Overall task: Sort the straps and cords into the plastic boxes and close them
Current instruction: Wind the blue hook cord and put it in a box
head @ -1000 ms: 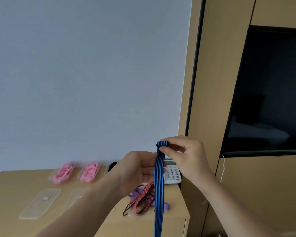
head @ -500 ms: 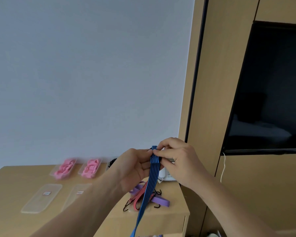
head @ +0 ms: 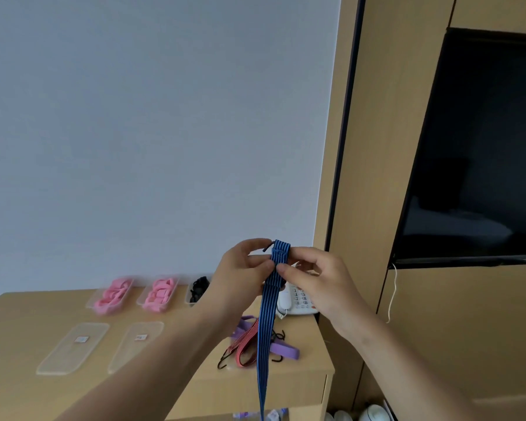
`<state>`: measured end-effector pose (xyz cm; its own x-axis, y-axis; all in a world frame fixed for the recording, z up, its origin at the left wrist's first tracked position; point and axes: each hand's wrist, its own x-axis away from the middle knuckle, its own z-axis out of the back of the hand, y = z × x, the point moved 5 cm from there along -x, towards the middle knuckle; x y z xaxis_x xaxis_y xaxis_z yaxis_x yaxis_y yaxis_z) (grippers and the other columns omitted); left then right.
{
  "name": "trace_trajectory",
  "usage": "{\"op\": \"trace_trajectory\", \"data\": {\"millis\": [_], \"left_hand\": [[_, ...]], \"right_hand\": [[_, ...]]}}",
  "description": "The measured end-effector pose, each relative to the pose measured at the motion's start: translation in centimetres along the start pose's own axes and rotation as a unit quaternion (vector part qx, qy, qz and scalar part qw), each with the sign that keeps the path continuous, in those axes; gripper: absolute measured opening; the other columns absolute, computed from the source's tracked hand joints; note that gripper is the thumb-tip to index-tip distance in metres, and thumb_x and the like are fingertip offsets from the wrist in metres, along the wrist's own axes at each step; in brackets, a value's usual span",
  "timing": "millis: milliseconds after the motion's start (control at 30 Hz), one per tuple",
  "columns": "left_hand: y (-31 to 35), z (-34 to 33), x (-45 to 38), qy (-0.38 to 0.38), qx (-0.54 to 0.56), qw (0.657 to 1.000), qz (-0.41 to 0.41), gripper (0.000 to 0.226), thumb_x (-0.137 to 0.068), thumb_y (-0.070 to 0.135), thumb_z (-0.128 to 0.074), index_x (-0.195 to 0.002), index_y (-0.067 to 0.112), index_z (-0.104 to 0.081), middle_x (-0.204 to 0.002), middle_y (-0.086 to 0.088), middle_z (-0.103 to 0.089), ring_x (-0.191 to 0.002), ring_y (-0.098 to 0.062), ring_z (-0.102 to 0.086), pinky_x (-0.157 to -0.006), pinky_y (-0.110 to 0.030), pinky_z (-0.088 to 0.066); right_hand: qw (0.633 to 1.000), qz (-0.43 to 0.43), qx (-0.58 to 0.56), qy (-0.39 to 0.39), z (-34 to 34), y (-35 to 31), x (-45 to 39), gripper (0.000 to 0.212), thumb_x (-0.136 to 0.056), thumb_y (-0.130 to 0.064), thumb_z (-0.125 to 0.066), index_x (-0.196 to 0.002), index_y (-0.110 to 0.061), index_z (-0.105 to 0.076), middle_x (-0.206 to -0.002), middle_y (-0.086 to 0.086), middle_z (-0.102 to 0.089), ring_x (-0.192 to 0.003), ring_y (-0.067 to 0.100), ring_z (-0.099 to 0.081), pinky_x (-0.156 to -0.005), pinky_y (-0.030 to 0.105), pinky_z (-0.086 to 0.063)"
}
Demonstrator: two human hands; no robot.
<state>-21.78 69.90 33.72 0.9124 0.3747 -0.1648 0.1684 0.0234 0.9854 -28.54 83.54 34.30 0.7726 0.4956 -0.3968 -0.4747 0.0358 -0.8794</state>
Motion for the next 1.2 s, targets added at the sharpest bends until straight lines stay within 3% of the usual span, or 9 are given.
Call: {"op": "trace_trajectory", "data": {"millis": [133,267,367,567,700,867,1033,1133,1200], "left_hand": [[-0.6,0.0,0.3,-0.005,-0.014,0.999,0.040,0.015,-0.101,0.008,-0.058,-0.112,0.005,-0.066,-0.094,-0.012,-0.079,-0.086,-0.025,-0.077,-0.068,-0.031,-0.062],[-1.9,0.0,0.5,-0.060,-0.014,0.992,0.111,0.033,-0.100,0.035,-0.061,-0.107,0.004,-0.071,-0.095,-0.014,-0.079,-0.089,-0.030,-0.077,-0.079,-0.038,-0.062],[-2.7,0.0,0.3,-0.084,-0.018,0.989,0.122,0.044,-0.099,0.046,-0.058,-0.107,0.006,-0.075,-0.098,-0.010,-0.079,-0.090,-0.025,-0.076,-0.088,-0.040,-0.058],[-3.1,0.2,0.9,-0.059,0.023,0.982,0.181,0.050,-0.085,0.053,-0.070,-0.089,0.004,-0.078,-0.080,-0.011,-0.074,-0.069,-0.022,-0.071,-0.060,-0.029,-0.057],[-3.2,0.2,1.1,-0.067,0.052,0.977,0.197,0.051,-0.092,0.048,-0.066,-0.098,-0.002,-0.075,-0.084,-0.014,-0.076,-0.074,-0.026,-0.075,-0.062,-0.032,-0.059],[-3.5,0.8,0.7,-0.073,0.118,0.965,0.224,0.047,-0.098,0.041,-0.057,-0.101,-0.002,-0.075,-0.098,-0.019,-0.076,-0.084,-0.031,-0.075,-0.074,-0.044,-0.060],[-3.2,1.0,0.2,-0.115,0.185,0.954,0.205,0.032,-0.094,0.029,-0.063,-0.099,0.003,-0.079,-0.097,-0.015,-0.072,-0.083,-0.028,-0.071,-0.077,-0.046,-0.061],[-3.3,0.9,0.0,-0.128,0.164,0.962,0.176,0.029,-0.083,0.026,-0.071,-0.100,0.004,-0.080,-0.097,-0.015,-0.073,-0.089,-0.027,-0.072,-0.096,-0.051,-0.055],[-3.3,1.0,-0.1,-0.127,0.159,0.966,0.161,0.028,-0.081,0.024,-0.072,-0.097,0.002,-0.080,-0.094,-0.016,-0.074,-0.088,-0.028,-0.073,-0.091,-0.048,-0.060]], "right_hand": [[1.000,0.017,-0.011,0.016,0.2,0.2,0.1,0.017,-0.086,-0.013,-0.077,-0.095,-0.028,-0.081,-0.094,-0.010,-0.076,-0.091,0.008,-0.069,-0.086,0.029,-0.056],[0.996,0.021,-0.083,0.009,0.3,0.2,0.1,0.021,-0.088,-0.004,-0.073,-0.099,-0.020,-0.080,-0.092,-0.004,-0.079,-0.088,0.011,-0.074,-0.079,0.021,-0.056],[0.992,0.009,-0.123,0.010,0.3,0.5,0.0,0.021,-0.088,0.001,-0.070,-0.104,-0.010,-0.078,-0.095,0.004,-0.079,-0.091,0.020,-0.075,-0.080,0.025,-0.058],[0.989,0.033,-0.147,0.005,0.4,0.8,0.0,0.021,-0.085,0.003,-0.073,-0.098,-0.011,-0.080,-0.092,0.010,-0.079,-0.087,0.027,-0.076,-0.078,0.035,-0.061],[0.990,0.058,-0.125,0.030,0.3,1.2,0.2,0.024,-0.082,0.000,-0.078,-0.092,-0.022,-0.081,-0.091,0.003,-0.079,-0.086,0.021,-0.075,-0.077,0.027,-0.058],[0.990,0.122,-0.071,0.029,0.2,0.9,0.6,0.029,-0.078,0.006,-0.079,-0.094,-0.017,-0.080,-0.093,-0.002,-0.079,-0.089,0.016,-0.075,-0.079,0.021,-0.057],[0.979,0.195,0.031,0.054,0.2,0.8,1.5,0.033,-0.070,0.019,-0.078,-0.089,-0.007,-0.080,-0.102,-0.001,-0.077,-0.099,0.014,-0.073,-0.090,0.035,-0.059],[0.973,0.212,0.057,0.070,0.2,0.6,2.0,0.033,-0.071,0.019,-0.077,-0.088,-0.009,-0.081,-0.104,-0.005,-0.076,-0.100,0.007,-0.072,-0.090,0.030,-0.058],[0.967,0.231,0.079,0.068,0.0,0.2,2.3,0.033,-0.073,0.018,-0.076,-0.090,-0.009,-0.081,-0.106,-0.008,-0.074,-0.100,0.004,-0.071,-0.089,0.026,-0.058]]}}
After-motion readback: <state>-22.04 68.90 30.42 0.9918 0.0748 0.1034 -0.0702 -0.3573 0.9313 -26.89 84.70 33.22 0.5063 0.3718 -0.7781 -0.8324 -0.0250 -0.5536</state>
